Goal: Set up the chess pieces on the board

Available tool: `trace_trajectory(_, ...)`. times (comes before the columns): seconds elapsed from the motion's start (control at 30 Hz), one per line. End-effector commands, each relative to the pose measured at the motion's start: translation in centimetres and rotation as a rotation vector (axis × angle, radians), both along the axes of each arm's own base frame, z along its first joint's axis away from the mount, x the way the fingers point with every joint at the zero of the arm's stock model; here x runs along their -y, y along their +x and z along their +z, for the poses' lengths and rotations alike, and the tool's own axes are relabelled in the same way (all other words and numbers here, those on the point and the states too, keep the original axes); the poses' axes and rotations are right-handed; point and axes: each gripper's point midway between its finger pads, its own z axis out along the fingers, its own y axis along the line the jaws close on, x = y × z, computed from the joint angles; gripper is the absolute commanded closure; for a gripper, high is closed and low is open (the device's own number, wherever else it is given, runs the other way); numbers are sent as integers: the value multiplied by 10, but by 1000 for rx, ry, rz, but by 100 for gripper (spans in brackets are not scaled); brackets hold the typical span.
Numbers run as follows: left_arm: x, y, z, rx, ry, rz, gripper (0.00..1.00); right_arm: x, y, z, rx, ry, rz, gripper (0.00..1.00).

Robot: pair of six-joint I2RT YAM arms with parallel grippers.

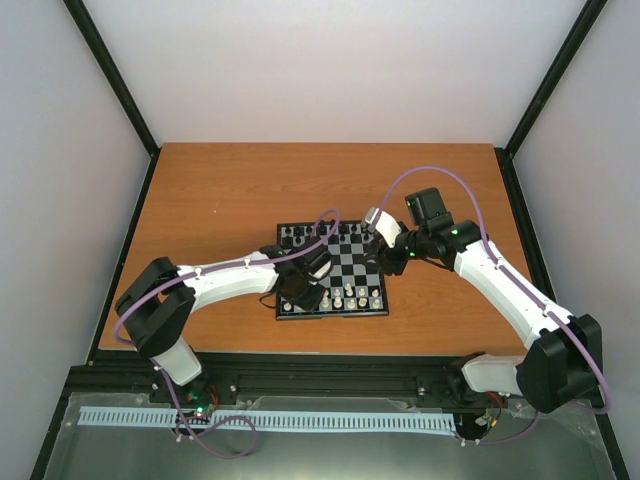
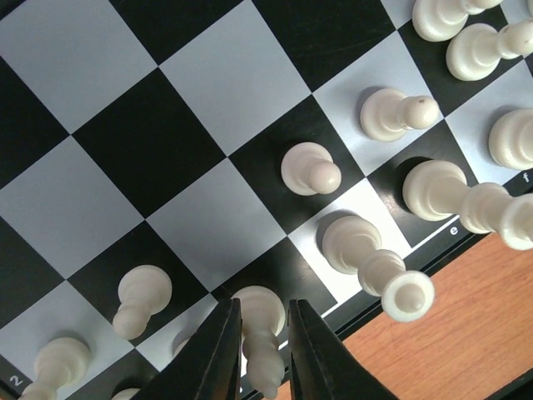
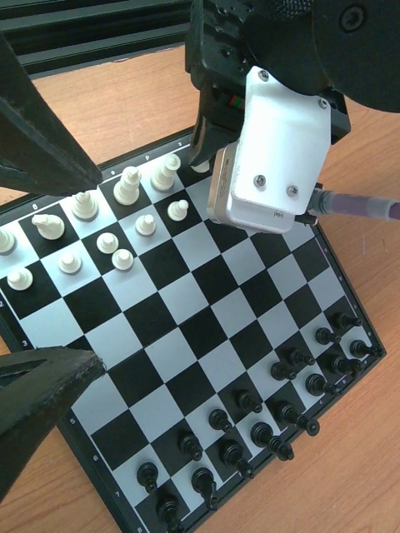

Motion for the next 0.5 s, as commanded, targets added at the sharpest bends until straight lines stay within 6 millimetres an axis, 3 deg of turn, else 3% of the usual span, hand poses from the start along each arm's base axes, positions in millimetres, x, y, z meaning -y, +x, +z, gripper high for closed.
trace_trajectory(0.0, 19, 5, 13, 27, -46, -31, 80, 0, -1, -1, -3, 4, 12, 49)
trace_trajectory(0.33, 26, 4, 14, 17, -74, -36, 84, 1, -2, -1, -5, 1, 13, 49)
trace_trajectory(0.47, 25, 5, 16, 20, -71, -33, 78, 1, -2, -1, -4, 2, 10, 49)
